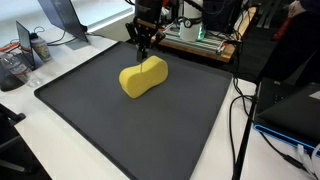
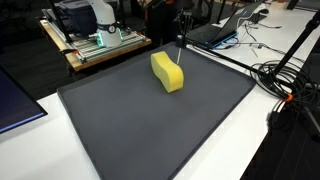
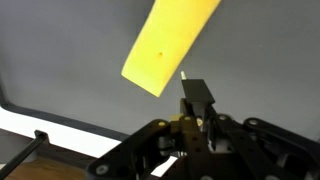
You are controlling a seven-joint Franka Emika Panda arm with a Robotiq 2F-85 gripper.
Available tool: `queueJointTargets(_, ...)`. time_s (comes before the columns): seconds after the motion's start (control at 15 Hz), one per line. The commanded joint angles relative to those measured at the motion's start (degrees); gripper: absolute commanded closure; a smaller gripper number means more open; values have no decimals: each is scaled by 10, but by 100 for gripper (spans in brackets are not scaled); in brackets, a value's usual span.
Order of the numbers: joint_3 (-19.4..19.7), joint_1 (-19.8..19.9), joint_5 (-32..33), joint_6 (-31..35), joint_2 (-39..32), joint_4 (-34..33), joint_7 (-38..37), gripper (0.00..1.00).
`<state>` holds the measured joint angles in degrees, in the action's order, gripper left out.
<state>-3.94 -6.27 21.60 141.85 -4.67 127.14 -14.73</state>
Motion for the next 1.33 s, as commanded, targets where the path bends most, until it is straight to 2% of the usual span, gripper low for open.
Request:
queueJointTargets(0.0,-5,-6,-1,-27,15,-8,1,97)
queueJointTargets(0.33,-22,-17,15,-39,17,-11,-14,97)
queueJointTargets(0.47,-26,-27,50,-44,11,-18,-42,97)
queueJointTargets(0.8,-39,-57,196,-91,-6,-33,-115,97)
queueJointTargets(0.87,-42,-61,206,-100,-12,-35,-127,97)
queueJointTargets(0.93,-40,-51,169,-75,2,-18,-98,97)
queueJointTargets(1.0,-41,-53,172,-77,0,-18,-103,88)
queueJointTargets(1.27,-41,-51,172,-77,0,-18,-103,88)
